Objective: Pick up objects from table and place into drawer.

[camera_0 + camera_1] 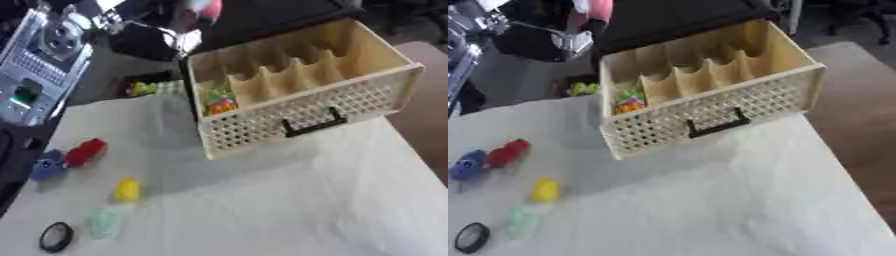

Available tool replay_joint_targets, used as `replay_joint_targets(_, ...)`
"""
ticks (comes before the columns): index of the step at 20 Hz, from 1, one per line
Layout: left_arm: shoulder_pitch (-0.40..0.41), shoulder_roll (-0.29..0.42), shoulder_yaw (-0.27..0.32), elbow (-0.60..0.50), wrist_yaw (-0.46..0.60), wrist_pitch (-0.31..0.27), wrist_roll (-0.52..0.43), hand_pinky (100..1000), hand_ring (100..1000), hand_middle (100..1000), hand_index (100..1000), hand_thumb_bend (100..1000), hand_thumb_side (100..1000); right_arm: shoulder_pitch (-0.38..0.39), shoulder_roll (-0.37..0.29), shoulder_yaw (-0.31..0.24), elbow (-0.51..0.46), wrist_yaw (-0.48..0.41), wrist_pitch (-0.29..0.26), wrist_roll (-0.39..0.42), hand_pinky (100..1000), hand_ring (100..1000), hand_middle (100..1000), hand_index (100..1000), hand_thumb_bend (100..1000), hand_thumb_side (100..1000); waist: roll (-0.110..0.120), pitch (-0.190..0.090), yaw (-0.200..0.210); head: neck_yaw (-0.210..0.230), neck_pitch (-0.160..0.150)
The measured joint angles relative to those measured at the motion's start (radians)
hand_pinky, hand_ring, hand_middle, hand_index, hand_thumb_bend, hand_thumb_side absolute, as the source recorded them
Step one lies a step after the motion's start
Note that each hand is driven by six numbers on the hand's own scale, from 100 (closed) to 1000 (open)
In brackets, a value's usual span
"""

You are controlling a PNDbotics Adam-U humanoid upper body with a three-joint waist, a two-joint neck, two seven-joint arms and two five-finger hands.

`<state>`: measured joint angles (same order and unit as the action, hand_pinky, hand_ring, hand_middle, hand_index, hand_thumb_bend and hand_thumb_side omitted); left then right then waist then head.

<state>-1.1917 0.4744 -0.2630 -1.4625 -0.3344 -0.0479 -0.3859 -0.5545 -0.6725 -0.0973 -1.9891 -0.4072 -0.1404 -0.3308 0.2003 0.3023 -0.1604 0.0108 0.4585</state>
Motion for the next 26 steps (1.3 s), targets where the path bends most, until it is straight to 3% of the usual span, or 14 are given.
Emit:
replay_joint_targets(7, -0.010, -0.019, -0.013, 0.017, 0.018, -0.021, 0.032, 100, 267, 366, 476, 100, 300, -0.009, 0.008, 0.000, 0.000, 0.000, 0.004, 0.000, 526, 508, 410, 677, 100, 979, 0.011, 0.010, -0.014, 0.007, -0.071)
replay_joint_targets(14, -0.018, -0.040, -0.018, 0.038, 0.044, -0.017, 0.042, 100, 299, 401, 535, 100, 292, -0.017, 0.016, 0.000, 0.000, -0.003, 0.009, 0.000, 525, 508, 410, 677, 100, 978, 0.016, 0.011, -0.020, 0.014, -0.091)
replay_joint_targets(16, -0.020, -0.045, -0.019, 0.041, 0.057, -0.016, 0.043, 100, 326, 427, 606, 100, 292, -0.017, 0.017, 0.000, 0.000, -0.004, 0.012, 0.000, 525, 508, 410, 677, 100, 978, 0.018, 0.011, -0.022, 0.014, -0.091)
replay_joint_targets(21, -0.021, -0.045, -0.024, 0.044, 0.083, -0.027, 0.044, 175, 416, 529, 772, 100, 562, -0.017, 0.017, -0.001, 0.000, -0.006, 0.014, -0.001, 525, 508, 410, 676, 100, 977, 0.019, 0.012, -0.023, 0.014, -0.091)
replay_joint_targets(24, -0.021, -0.045, -0.024, 0.044, 0.087, -0.044, 0.041, 224, 477, 600, 846, 100, 646, -0.017, 0.019, -0.001, 0.000, -0.008, 0.015, -0.002, 525, 507, 410, 675, 100, 977, 0.019, 0.013, -0.024, 0.014, -0.091)
replay_joint_targets(26, -0.021, -0.045, -0.025, 0.044, 0.085, -0.056, 0.036, 294, 559, 693, 900, 100, 711, -0.017, 0.021, -0.001, 0.000, -0.009, 0.015, -0.001, 524, 507, 410, 674, 100, 977, 0.019, 0.013, -0.024, 0.014, -0.091)
